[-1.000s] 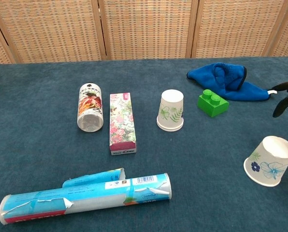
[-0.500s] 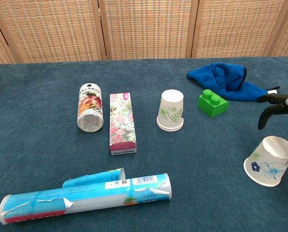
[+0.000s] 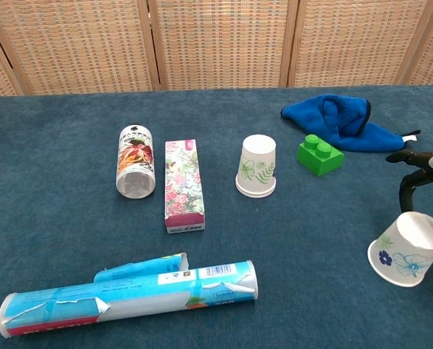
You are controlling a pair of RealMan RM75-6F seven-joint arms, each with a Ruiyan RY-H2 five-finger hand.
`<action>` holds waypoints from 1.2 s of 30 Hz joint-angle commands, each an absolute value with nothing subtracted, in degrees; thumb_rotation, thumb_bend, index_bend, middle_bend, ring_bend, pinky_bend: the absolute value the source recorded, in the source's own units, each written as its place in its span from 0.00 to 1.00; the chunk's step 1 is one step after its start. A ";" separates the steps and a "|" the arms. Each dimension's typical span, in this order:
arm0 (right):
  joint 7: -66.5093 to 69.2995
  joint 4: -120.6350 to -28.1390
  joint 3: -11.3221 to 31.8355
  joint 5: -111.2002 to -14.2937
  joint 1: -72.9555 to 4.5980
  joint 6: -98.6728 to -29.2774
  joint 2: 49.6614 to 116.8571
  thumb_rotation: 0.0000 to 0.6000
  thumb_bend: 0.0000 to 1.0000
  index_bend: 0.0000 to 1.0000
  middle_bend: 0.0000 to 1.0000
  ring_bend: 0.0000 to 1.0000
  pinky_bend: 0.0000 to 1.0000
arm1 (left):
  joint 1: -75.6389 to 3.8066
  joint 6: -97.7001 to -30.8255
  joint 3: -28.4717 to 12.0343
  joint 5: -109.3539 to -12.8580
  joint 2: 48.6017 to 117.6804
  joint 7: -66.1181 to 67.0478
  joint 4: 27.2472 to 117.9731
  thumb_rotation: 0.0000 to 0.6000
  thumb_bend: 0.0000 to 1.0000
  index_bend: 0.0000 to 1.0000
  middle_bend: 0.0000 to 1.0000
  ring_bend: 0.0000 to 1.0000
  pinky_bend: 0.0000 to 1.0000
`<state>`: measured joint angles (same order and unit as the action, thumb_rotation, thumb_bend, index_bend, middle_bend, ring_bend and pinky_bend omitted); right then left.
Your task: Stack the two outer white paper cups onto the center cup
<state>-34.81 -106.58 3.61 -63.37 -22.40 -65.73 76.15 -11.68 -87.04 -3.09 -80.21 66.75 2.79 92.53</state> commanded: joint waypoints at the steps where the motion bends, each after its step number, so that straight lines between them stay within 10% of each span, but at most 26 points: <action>1: -34.96 -106.61 3.51 -63.26 -22.65 -65.85 76.36 1.00 0.07 0.48 0.07 0.00 0.04 | -11.58 -86.74 -3.36 -80.16 66.72 2.63 92.45 1.00 0.25 0.19 0.00 0.00 0.00; 22: -36.34 -108.02 3.39 -63.29 -24.28 -67.43 76.64 1.00 0.08 0.52 0.08 0.00 0.04 | -10.70 -85.50 -4.85 -80.28 66.52 1.72 92.25 1.00 0.25 0.19 0.00 0.00 0.00; 36: -36.44 -112.18 11.39 -62.14 -29.57 -67.69 73.68 1.00 0.08 0.52 0.08 0.00 0.05 | -10.63 -84.58 -5.68 -79.77 66.82 1.74 91.60 1.00 0.25 0.17 0.00 0.00 0.00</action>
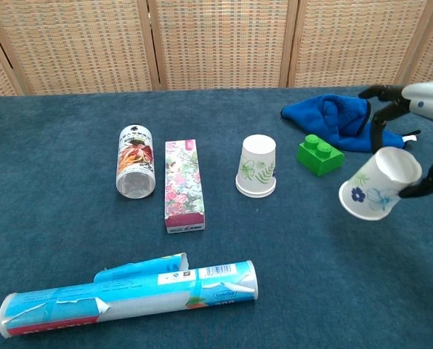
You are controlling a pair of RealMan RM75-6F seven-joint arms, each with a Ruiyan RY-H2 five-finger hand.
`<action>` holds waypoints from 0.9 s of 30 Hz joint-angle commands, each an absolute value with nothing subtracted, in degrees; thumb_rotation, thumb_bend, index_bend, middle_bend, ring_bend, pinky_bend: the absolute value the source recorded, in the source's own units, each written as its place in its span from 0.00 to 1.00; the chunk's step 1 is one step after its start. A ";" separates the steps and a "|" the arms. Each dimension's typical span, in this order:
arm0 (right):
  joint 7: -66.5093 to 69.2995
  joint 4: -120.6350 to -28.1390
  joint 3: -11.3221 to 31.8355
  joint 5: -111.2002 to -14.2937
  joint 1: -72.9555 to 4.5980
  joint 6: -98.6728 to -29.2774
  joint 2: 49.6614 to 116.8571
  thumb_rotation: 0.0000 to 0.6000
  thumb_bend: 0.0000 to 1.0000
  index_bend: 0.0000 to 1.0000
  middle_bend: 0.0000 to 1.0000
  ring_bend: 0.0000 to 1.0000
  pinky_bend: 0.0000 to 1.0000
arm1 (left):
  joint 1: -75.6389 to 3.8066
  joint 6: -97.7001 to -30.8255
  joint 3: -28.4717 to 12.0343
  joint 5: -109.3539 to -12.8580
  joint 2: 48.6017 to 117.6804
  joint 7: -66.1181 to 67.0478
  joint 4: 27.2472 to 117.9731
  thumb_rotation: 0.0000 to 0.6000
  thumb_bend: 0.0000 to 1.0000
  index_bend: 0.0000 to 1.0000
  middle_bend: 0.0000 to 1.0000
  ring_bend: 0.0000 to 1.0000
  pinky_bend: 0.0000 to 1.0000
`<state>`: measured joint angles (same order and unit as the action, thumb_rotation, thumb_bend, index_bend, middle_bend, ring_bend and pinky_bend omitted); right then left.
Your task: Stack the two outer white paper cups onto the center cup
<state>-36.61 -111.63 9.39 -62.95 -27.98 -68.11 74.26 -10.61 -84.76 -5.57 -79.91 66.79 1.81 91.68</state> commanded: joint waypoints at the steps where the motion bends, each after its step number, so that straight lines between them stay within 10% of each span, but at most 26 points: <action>1: -36.56 -112.24 12.37 -61.64 -30.36 -67.50 73.61 1.00 0.08 0.52 0.08 0.00 0.05 | -10.67 -84.39 -5.75 -79.66 66.80 1.68 91.55 1.00 0.25 0.17 0.00 0.00 0.00; 27: -41.01 -102.24 18.51 -50.47 -46.86 -65.07 86.63 1.00 0.08 0.54 0.08 0.00 0.07 | -11.41 -79.53 -6.96 -77.18 66.34 -2.76 89.03 1.00 0.25 0.18 0.00 0.00 0.00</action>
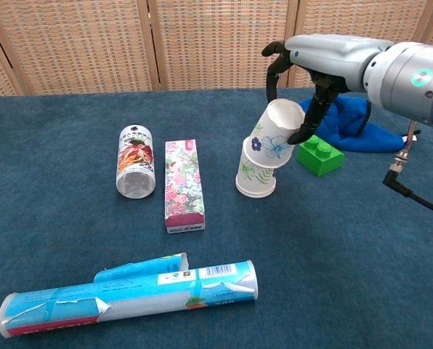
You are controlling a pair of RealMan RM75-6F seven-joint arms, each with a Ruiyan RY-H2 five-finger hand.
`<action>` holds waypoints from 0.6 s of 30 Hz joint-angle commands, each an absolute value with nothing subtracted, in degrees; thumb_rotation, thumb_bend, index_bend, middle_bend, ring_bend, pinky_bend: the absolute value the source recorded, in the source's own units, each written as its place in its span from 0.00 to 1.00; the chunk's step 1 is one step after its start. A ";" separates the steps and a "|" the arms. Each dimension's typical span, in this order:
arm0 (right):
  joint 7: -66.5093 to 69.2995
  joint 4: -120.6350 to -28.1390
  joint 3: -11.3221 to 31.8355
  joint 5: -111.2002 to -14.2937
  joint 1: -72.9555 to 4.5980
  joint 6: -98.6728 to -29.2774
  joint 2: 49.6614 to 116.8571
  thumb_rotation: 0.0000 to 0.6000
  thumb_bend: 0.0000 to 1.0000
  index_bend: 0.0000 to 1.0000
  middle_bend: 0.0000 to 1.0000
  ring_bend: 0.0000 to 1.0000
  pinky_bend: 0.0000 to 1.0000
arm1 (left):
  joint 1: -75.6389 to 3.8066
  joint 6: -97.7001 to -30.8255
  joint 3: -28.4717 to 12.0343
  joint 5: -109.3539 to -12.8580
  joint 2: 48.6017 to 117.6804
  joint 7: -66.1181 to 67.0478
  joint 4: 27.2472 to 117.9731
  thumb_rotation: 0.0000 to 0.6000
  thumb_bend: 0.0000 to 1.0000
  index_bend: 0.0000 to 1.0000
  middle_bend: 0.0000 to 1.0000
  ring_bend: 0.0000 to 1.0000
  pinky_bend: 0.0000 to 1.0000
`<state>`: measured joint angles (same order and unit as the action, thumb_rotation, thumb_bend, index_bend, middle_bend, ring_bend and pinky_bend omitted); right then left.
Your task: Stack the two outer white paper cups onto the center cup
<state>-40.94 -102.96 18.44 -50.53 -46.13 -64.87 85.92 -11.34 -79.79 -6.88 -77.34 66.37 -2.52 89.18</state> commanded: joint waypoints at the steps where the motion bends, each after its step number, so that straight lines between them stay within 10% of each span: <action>1: -41.06 -101.90 18.48 -50.56 -47.14 -65.21 86.93 1.00 0.08 0.54 0.08 0.00 0.07 | -11.42 -79.40 -7.00 -77.08 66.33 -2.87 88.94 1.00 0.25 0.18 0.00 0.00 0.00; 18: -40.47 -93.46 18.86 -47.49 -52.29 -62.61 90.64 1.00 0.08 0.54 0.09 0.00 0.07 | -12.04 -76.85 -7.54 -75.57 66.44 -4.33 87.27 1.00 0.25 0.19 0.00 0.00 0.00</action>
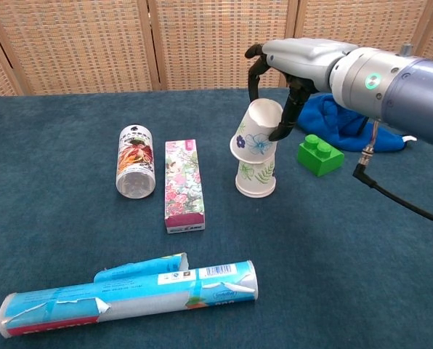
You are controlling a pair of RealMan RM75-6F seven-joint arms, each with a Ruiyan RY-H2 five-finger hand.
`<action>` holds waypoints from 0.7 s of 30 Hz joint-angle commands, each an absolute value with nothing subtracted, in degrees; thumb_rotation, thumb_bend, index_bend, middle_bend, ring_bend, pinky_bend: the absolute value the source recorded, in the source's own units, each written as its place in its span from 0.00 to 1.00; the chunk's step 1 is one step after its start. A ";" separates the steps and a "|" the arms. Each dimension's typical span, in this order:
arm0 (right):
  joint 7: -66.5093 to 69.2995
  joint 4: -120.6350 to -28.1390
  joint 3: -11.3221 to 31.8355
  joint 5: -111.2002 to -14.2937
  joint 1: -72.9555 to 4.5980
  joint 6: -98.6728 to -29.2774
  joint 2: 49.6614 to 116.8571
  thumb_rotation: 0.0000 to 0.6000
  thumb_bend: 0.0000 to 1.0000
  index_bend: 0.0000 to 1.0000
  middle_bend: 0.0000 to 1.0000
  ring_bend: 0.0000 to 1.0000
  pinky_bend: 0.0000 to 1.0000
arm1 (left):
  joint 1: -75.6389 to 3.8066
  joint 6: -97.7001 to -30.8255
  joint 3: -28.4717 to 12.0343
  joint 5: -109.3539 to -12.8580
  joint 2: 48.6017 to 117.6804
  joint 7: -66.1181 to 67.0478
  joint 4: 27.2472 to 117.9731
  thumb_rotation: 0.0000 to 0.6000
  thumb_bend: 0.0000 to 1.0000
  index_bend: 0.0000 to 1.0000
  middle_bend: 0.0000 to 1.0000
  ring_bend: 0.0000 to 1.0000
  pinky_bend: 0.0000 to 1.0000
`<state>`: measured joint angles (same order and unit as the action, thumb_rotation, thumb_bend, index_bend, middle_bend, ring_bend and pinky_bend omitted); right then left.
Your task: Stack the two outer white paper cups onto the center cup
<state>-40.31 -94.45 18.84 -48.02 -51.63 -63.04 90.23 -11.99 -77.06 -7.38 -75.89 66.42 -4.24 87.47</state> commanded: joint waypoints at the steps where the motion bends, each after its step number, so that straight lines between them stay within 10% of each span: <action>1: -40.49 -93.08 18.82 -47.28 -52.49 -62.53 90.79 1.00 0.08 0.54 0.09 0.00 0.07 | -12.04 -76.78 -7.55 -75.48 66.47 -4.35 87.23 1.00 0.25 0.19 0.00 0.00 0.00; 21: -40.72 -96.61 12.27 -48.31 -48.90 -66.56 86.20 1.00 0.08 0.26 0.00 0.00 0.04 | -12.21 -76.13 -7.52 -75.33 67.06 -4.07 86.47 1.00 0.25 0.18 0.00 0.00 0.00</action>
<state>-41.56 -94.95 13.91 -46.65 -50.60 -65.22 87.84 -12.23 -76.08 -7.55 -75.28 67.02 -4.10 86.48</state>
